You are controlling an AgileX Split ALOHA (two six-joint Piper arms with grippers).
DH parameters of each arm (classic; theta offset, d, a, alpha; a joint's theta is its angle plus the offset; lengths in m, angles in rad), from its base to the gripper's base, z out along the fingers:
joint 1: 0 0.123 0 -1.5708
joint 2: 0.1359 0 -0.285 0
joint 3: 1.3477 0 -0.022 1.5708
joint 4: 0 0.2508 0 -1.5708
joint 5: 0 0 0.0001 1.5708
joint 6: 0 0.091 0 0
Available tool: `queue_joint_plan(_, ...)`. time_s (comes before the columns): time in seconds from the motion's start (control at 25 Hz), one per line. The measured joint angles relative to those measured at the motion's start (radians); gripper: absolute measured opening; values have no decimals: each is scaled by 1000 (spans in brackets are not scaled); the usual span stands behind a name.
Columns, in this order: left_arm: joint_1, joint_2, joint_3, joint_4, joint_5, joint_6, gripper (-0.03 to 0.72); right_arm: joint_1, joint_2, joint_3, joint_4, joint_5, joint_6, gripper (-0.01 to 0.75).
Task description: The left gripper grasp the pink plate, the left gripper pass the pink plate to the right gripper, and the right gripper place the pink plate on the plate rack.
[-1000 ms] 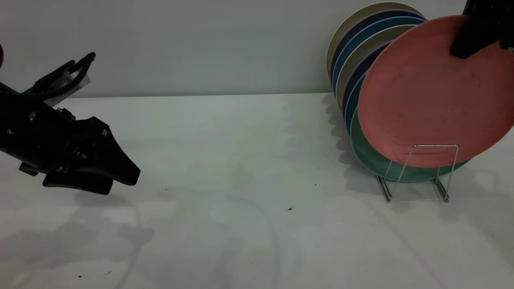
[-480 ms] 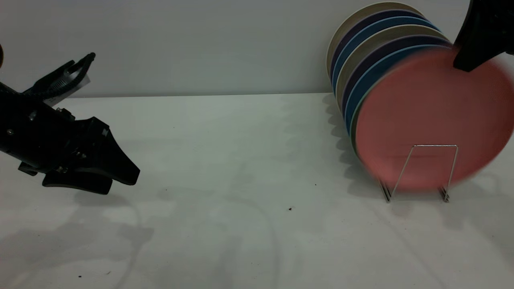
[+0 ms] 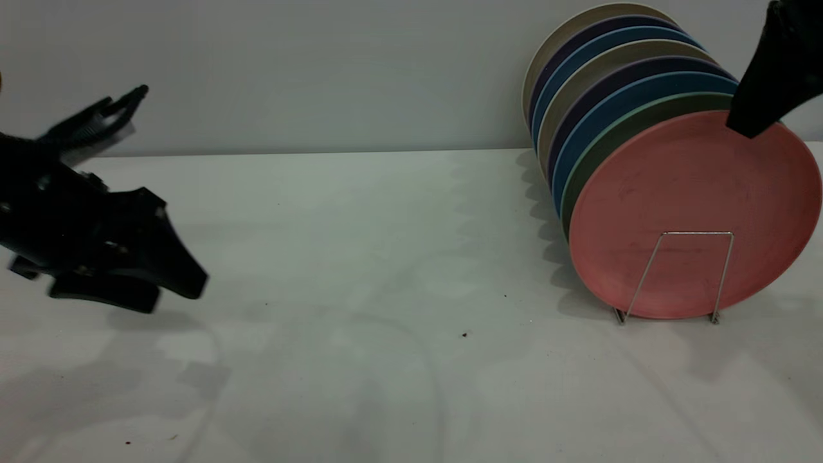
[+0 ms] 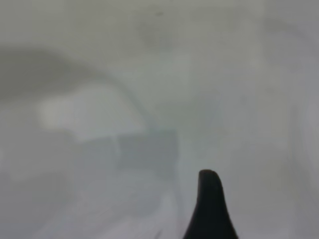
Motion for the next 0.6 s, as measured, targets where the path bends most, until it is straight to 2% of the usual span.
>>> queue_joint_plan(0.16,0,-77,-53,334,24,-345,580,0,-15,-9,12,78,482,272)
queue_joint_plan(0.28,0,-137,-109,650,124,-645,580,0,-18,-9,-13,139,646,275)
queue_joint_plan(0.4,0,-209,-158,925,237,-896,580,0,-33,-9,-62,210,710,288)
queue_joint_plan(0.48,0,-282,-163,993,272,-966,580,0,-59,-8,-105,270,750,306)
queue_joint_plan(0.6,0,-431,-163,1000,294,-992,577,0,-155,24,-149,346,798,339)
